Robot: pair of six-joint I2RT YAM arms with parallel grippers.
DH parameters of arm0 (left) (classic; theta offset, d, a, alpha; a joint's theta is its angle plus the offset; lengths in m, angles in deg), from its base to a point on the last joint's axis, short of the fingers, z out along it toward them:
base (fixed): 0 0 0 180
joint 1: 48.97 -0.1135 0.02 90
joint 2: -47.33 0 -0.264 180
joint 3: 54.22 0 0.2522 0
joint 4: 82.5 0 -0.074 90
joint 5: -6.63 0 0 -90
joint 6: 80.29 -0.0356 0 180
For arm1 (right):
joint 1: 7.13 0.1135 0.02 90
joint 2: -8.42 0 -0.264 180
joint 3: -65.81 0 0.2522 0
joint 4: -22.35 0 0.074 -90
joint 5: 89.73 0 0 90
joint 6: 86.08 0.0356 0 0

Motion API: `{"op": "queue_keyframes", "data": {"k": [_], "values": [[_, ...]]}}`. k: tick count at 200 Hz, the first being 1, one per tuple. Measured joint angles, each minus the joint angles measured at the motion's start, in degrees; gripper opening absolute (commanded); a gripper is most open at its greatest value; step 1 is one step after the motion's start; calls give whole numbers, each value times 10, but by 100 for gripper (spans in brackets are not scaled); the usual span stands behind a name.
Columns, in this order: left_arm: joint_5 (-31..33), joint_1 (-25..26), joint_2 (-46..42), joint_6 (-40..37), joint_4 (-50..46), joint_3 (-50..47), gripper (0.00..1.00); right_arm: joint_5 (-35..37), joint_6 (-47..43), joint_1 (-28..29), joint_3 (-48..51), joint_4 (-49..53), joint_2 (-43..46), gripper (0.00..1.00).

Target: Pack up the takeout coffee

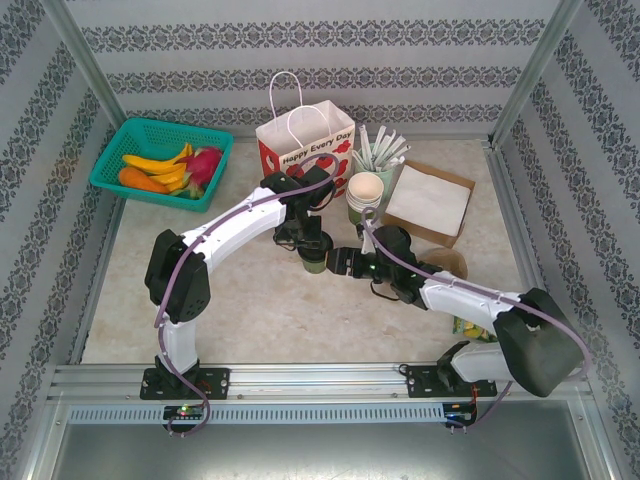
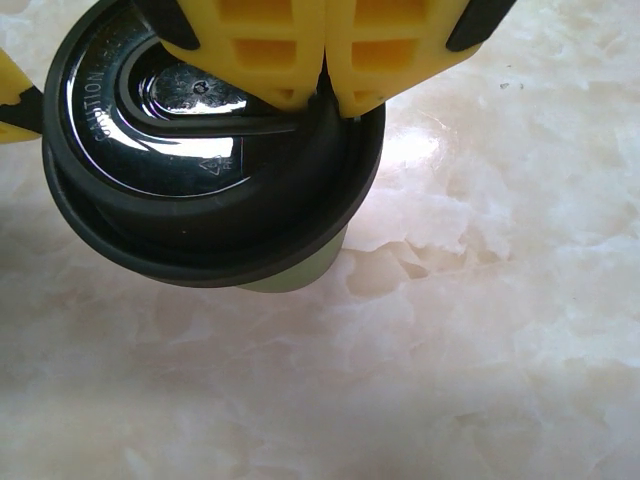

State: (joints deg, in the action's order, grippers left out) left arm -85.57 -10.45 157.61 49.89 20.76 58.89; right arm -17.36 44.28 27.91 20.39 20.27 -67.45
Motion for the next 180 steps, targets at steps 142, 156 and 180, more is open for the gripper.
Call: {"op": "queue_keyframes", "data": {"k": [142, 156, 180], "values": [[-9, -11, -5, 7, 35, -26, 0, 4, 3, 4, -10, -62, -51, 46], [-10, -12, -5, 7, 43, -36, 0, 4, 4, 4, -5, -74, -52, 45], [-9, -12, -5, 6, 44, -34, 0, 3, 6, 3, -4, -73, -49, 46]]}}
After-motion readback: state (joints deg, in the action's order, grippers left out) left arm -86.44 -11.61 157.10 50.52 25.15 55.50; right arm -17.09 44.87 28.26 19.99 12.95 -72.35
